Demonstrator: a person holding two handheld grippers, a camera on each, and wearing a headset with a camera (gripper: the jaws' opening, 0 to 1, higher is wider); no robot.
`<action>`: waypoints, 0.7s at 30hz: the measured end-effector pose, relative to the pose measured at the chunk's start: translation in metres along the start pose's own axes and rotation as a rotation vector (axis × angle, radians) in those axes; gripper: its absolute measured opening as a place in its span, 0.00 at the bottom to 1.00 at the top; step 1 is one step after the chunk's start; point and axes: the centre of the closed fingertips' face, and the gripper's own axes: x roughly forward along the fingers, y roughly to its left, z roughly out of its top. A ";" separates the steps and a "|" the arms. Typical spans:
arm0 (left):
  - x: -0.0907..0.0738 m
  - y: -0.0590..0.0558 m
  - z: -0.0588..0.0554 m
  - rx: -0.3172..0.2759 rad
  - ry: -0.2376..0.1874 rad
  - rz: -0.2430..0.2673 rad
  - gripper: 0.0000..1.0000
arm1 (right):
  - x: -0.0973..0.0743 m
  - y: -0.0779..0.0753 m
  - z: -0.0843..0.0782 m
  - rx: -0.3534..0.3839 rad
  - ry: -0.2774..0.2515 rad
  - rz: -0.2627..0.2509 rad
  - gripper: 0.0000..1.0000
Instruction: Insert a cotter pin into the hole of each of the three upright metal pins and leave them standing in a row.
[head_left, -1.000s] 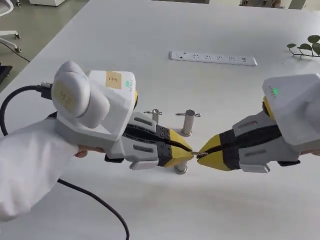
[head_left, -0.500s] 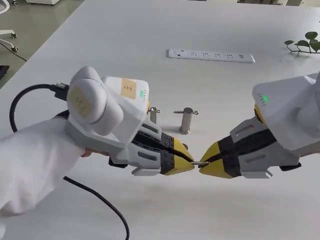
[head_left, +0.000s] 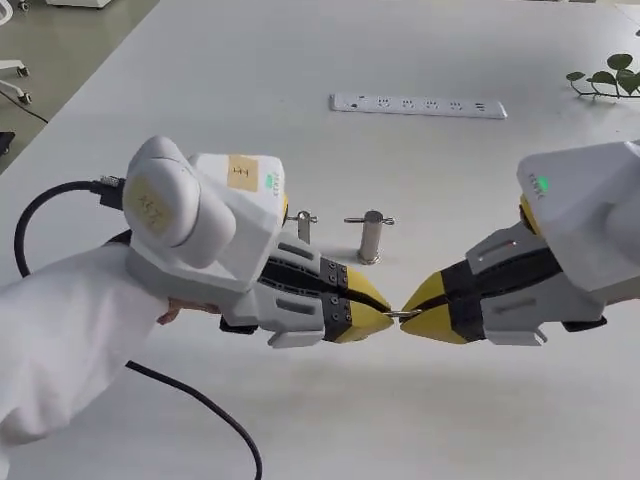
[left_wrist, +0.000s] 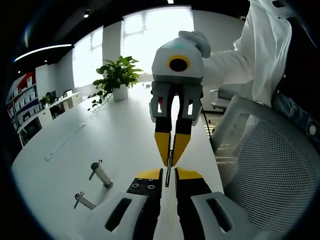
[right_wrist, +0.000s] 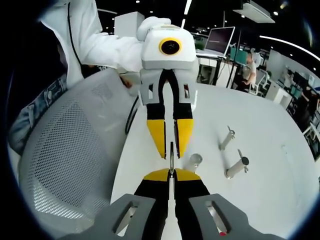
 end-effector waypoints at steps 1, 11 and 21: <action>0.000 0.002 -0.002 0.002 0.004 0.008 0.14 | -0.001 -0.002 -0.001 0.003 -0.002 -0.006 0.00; -0.005 0.037 -0.020 -0.042 -0.010 0.208 0.29 | -0.006 -0.018 -0.015 0.052 -0.002 -0.069 0.00; 0.010 0.043 -0.040 -0.123 0.006 0.210 0.26 | -0.001 -0.028 -0.030 0.092 0.013 -0.078 0.00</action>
